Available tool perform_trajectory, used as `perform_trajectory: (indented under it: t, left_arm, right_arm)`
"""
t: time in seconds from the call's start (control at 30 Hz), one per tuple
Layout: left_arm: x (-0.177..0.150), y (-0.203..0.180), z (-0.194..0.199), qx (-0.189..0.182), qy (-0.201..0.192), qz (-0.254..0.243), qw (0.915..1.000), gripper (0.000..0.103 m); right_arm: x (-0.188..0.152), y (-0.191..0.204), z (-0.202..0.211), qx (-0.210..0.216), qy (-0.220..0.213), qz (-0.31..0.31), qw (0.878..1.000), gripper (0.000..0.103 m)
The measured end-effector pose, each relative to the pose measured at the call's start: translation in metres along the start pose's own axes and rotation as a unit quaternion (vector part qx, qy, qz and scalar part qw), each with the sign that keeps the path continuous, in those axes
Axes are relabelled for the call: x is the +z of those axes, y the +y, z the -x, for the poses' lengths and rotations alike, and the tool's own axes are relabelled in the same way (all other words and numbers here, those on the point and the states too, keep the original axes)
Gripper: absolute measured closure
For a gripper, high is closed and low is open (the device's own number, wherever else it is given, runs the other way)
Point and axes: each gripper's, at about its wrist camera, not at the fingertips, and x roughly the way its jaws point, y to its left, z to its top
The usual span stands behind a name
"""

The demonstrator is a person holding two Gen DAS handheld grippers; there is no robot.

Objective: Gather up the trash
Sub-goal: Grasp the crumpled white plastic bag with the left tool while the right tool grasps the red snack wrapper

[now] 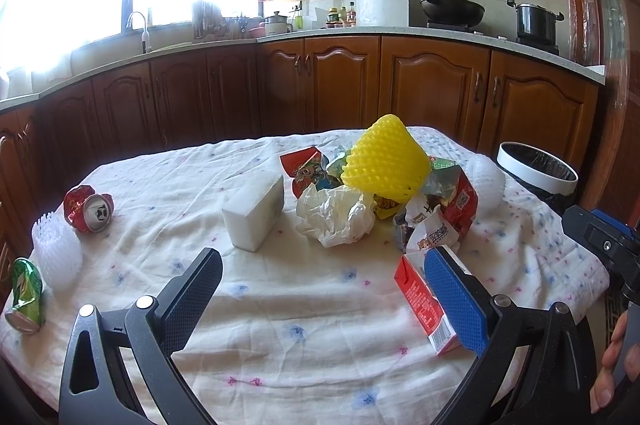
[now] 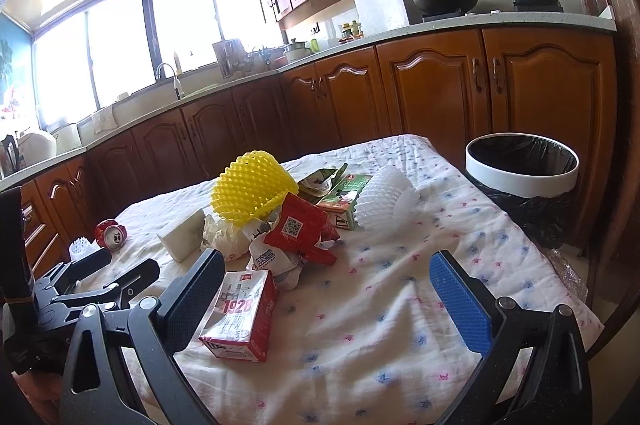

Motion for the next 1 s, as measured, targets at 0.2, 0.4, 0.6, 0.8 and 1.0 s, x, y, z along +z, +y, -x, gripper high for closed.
perform_trajectory:
  t: [0.2,0.4,0.6,0.8,1.0]
  left_arm:
    - [0.002,0.005,-0.009,-0.010,0.019,0.013,0.9997,0.002]
    - [0.011,0.013,-0.024,-0.021,0.044,0.022,0.9986,0.008]
    - [0.028,0.019,-0.048,-0.039,0.073,0.030,0.9961,0.019]
    - [0.043,0.020,-0.077,-0.040,0.100,0.025,0.9938,0.023]
    - [0.058,0.020,-0.107,-0.041,0.120,0.030,0.9915,0.024]
  right_arm:
    - [-0.001,-0.003,-0.002,0.006,0.004,-0.003,1.000,0.000]
    - [0.000,-0.005,-0.010,0.018,0.016,-0.009,1.000,0.001]
    - [0.007,-0.008,-0.026,0.042,0.036,-0.020,0.998,0.011]
    - [0.012,-0.010,-0.054,0.066,0.069,-0.035,0.995,0.025]
    - [0.021,-0.016,-0.089,0.082,0.101,-0.054,0.990,0.032]
